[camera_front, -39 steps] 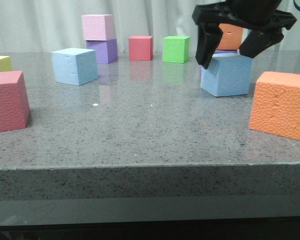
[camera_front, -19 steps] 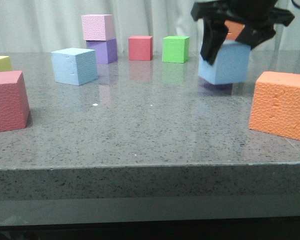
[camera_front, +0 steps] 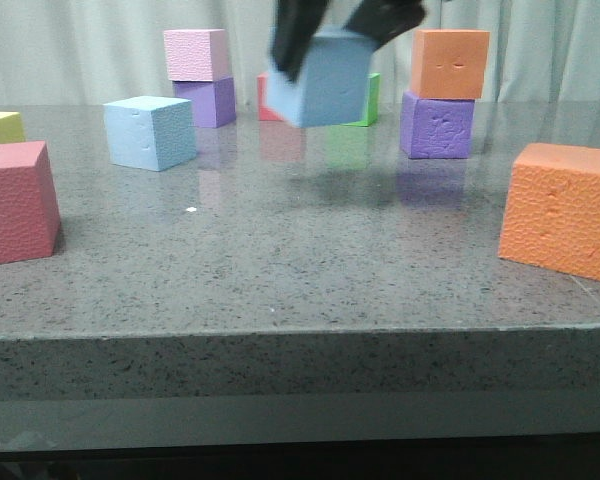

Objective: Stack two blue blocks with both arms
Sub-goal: 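Carry the cube toward the table centre and set it down, then open the right gripper and lift it away from the cube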

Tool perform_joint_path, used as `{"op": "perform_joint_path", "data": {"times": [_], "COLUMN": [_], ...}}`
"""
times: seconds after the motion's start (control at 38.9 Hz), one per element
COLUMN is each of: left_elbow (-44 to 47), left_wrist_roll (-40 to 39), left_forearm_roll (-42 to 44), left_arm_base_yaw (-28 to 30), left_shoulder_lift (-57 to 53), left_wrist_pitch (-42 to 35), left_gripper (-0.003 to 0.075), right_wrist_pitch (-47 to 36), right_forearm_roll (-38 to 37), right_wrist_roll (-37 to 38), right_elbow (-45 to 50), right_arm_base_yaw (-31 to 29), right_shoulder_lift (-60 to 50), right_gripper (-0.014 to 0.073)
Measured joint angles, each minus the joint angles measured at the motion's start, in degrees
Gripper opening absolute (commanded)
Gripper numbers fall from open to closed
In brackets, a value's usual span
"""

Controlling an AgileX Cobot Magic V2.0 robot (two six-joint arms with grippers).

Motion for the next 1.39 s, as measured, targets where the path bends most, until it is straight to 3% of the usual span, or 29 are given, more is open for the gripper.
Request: {"op": "perform_joint_path", "data": {"times": [0.41, 0.59, 0.88, 0.95, 1.08, 1.16, 1.39], "left_elbow": [0.0, 0.0, 0.0, 0.0, 0.0, 0.0, 0.0], "left_wrist_roll": [0.0, 0.0, 0.0, 0.0, 0.0, 0.0, 0.0], "left_forearm_roll": [0.0, 0.0, 0.0, 0.0, 0.0, 0.0, 0.0], "left_arm_base_yaw": [0.0, 0.0, 0.0, 0.0, 0.0, 0.0, 0.0], "left_shoulder_lift": [0.0, 0.0, 0.0, 0.0, 0.0, 0.0, 0.0], "left_wrist_pitch": [0.1, 0.1, 0.1, 0.1, 0.1, 0.1, 0.1], "left_gripper": [0.0692, 0.0692, 0.0692, 0.0692, 0.0692, 0.0692, 0.0692], "right_wrist_pitch": [0.2, 1.0, 7.0, 10.4, 13.6, 14.5, 17.4], "right_forearm_roll": [0.1, 0.1, 0.1, 0.1, 0.0, 0.0, 0.0], "right_wrist_roll": [0.0, 0.0, 0.0, 0.1, 0.1, 0.1, 0.4], "right_elbow": [-0.4, -0.4, -6.9, -11.4, -15.5, -16.1, -16.3], "right_arm_base_yaw": [3.9, 3.9, 3.8, 3.1, 1.9, 1.3, -1.9], "right_shoulder_lift": [6.1, 6.7, 6.7, 6.1, 4.9, 4.2, 2.9], "right_gripper": [0.0430, 0.0671, 0.0644, 0.0576, 0.0327, 0.0234, 0.0174]}}
